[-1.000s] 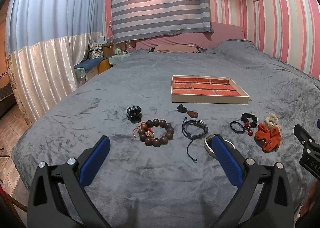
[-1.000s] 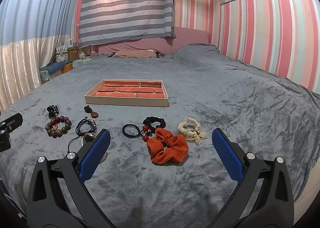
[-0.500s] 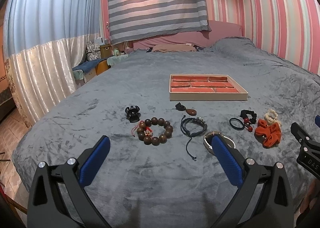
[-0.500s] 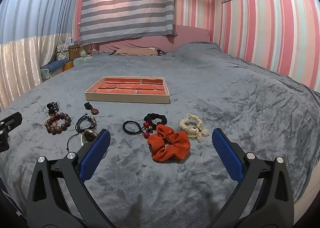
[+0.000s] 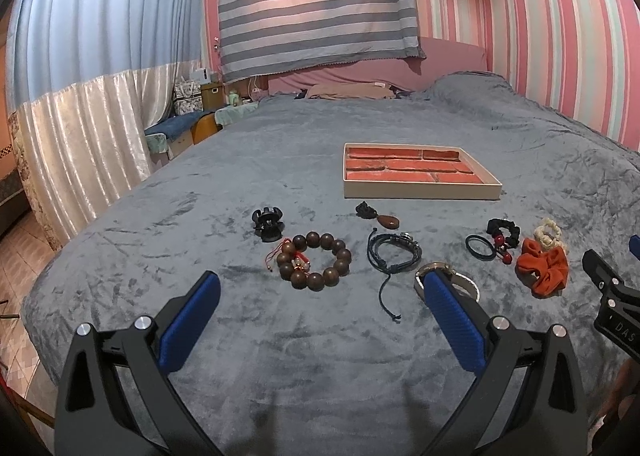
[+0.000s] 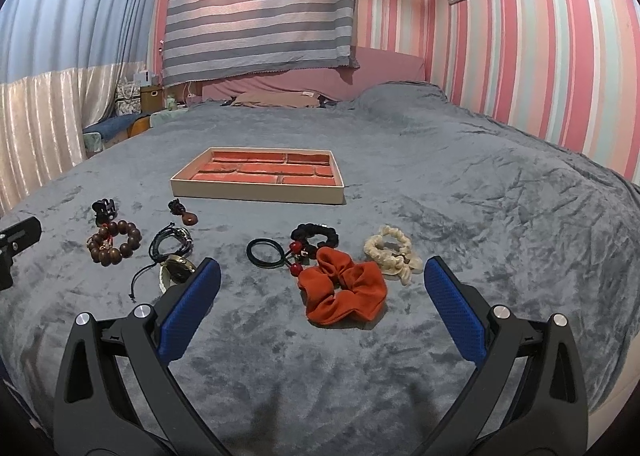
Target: Organize jewelry
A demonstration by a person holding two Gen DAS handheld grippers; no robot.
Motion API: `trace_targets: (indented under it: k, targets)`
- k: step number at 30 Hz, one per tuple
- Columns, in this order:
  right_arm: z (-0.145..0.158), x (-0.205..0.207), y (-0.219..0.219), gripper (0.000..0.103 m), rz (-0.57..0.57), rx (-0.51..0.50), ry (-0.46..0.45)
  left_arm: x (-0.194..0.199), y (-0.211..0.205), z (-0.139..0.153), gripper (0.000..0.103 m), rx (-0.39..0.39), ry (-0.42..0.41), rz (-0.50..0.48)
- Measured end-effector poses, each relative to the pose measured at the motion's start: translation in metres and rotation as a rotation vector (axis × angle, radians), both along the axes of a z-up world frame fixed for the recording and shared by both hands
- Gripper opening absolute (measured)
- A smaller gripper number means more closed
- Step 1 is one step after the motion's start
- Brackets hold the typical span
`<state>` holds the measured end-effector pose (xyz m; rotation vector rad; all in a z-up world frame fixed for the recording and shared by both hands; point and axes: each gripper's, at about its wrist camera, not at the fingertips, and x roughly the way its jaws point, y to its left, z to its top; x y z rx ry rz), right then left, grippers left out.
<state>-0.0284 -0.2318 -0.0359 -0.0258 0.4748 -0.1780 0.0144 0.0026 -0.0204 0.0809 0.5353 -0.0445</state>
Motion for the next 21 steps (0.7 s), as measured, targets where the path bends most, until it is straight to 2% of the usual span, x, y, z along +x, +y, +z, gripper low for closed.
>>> trace_targets:
  k: [10,21]
  targets:
    - [-0.004,0.01,-0.007,0.099,0.007,0.033,0.032,0.009,0.001,-0.006,0.099,-0.011,0.025,-0.018]
    - [-0.006,0.015,-0.004,0.099,0.009,0.02,0.042,0.015,0.001,-0.01,0.099,-0.023,0.044,-0.039]
